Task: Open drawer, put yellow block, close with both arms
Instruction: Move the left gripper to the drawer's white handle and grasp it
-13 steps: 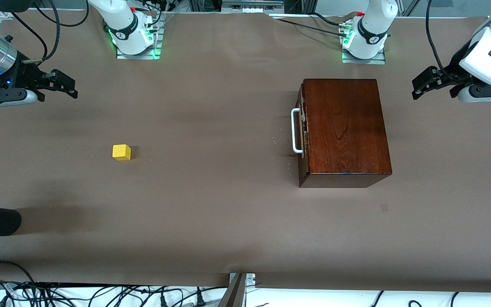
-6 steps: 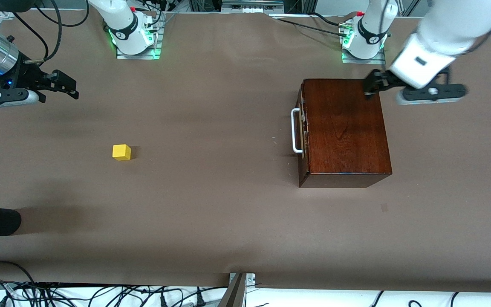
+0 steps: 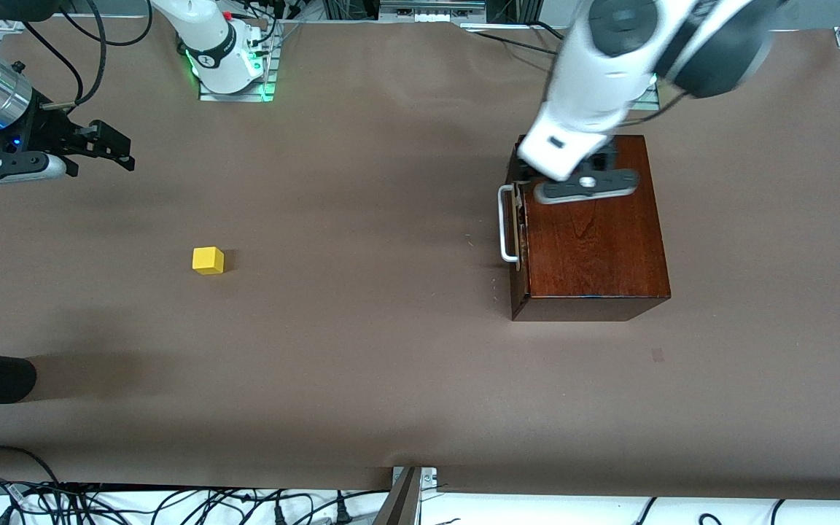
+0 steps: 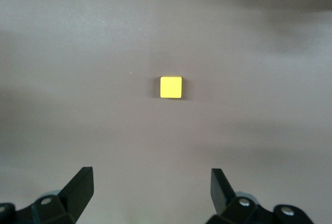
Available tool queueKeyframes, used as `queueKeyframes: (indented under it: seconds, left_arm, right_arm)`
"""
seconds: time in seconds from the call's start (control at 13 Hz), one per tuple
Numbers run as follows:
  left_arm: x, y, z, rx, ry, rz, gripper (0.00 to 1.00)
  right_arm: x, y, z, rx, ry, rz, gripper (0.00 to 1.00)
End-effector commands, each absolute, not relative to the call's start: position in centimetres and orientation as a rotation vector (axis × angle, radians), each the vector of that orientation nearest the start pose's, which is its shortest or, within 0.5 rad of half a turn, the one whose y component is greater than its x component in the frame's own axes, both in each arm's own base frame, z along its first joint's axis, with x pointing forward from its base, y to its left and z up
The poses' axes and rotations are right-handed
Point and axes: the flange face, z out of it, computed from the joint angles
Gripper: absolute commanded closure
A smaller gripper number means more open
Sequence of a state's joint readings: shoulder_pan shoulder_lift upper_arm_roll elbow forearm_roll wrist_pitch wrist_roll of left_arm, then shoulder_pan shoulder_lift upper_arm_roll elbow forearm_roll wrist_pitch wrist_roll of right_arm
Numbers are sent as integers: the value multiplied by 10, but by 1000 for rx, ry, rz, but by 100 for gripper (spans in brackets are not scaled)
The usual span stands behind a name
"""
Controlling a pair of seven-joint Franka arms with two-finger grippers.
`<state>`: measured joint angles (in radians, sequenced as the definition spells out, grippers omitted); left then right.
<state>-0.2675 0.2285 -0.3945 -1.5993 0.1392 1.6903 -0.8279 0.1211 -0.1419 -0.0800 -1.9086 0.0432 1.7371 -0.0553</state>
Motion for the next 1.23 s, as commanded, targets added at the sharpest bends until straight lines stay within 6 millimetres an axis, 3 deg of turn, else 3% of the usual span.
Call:
queueKeyframes:
  seconds: [0.0,0.23,0.62,1.15]
  left_arm:
    - [502,-390,448,-2957,-216,69,0]
    - [498,-412,408,-2948,-247,111,0]
    - [481,-447,359,-2898,-203,32,0]
    - [482,-452,313,-2834,-70,-78,0]
  right_arm:
    - [509,27,558,-3081,-157,26,0]
    - [509,26,561,-3081,-164,19,0]
    - [511,26,558,-3081,-163,21,0]
    - [514,27,553,-3080,-163,35,0]
